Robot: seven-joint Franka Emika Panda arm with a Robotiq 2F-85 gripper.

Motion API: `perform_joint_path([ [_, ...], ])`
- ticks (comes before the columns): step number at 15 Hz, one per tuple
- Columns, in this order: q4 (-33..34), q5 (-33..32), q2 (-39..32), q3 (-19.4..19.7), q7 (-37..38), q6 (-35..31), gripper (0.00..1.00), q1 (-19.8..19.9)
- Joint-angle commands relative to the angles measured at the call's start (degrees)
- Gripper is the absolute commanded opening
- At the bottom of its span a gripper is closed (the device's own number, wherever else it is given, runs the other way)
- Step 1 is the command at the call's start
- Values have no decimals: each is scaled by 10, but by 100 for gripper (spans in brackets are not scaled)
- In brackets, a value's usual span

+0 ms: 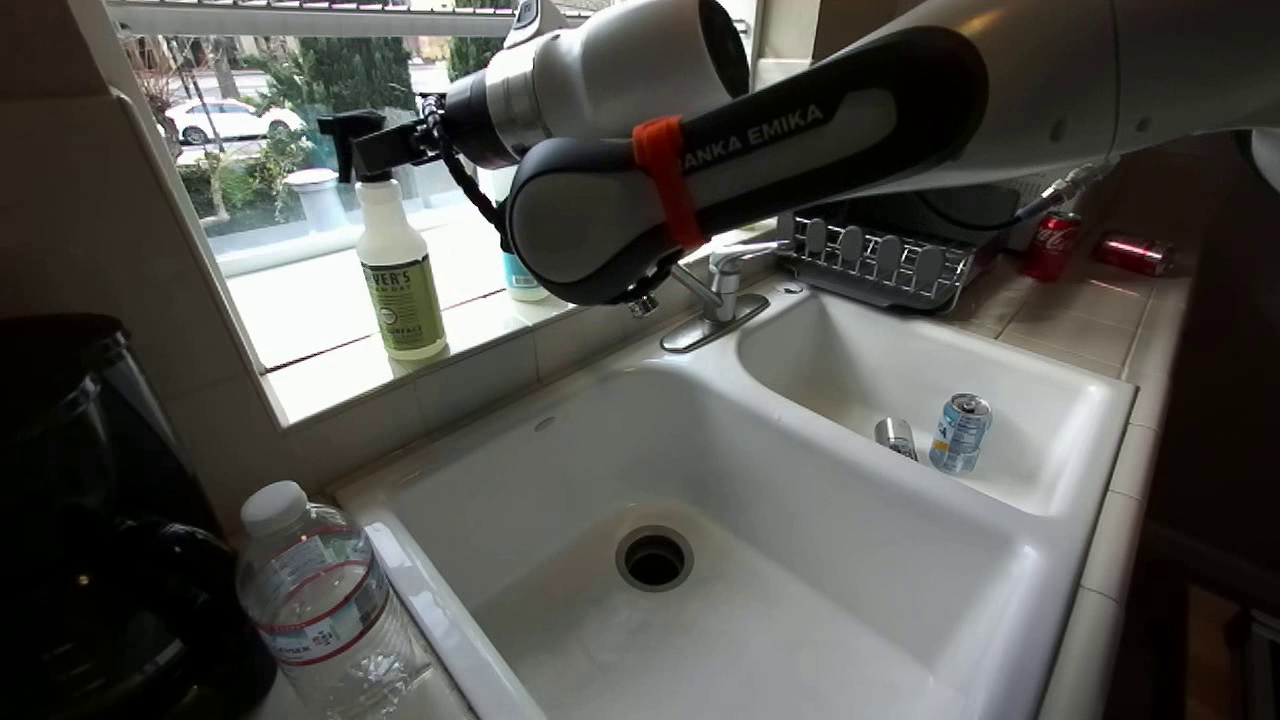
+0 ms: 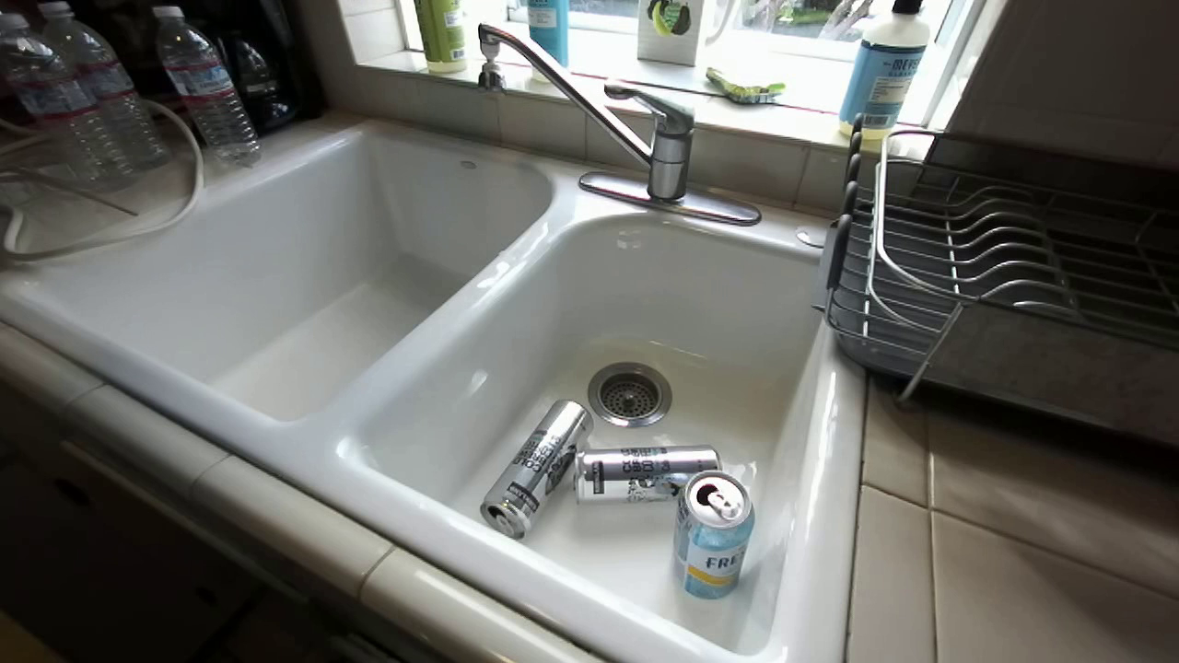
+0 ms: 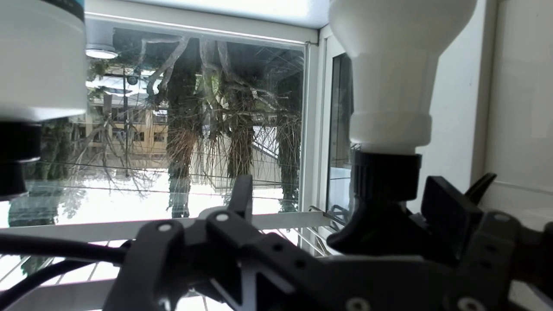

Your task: Remove the spray bottle from the sink.

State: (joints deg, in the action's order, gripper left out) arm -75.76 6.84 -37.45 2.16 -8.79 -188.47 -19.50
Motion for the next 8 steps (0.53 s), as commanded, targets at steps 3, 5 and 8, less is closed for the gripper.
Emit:
perform_joint_path([
  [3,-85,-1,86,86,15,103,100,-55],
  [5,-106,-10,114,91,10,146,100,-63],
  [8,-143,-79,167,51,33,218,100,-39],
])
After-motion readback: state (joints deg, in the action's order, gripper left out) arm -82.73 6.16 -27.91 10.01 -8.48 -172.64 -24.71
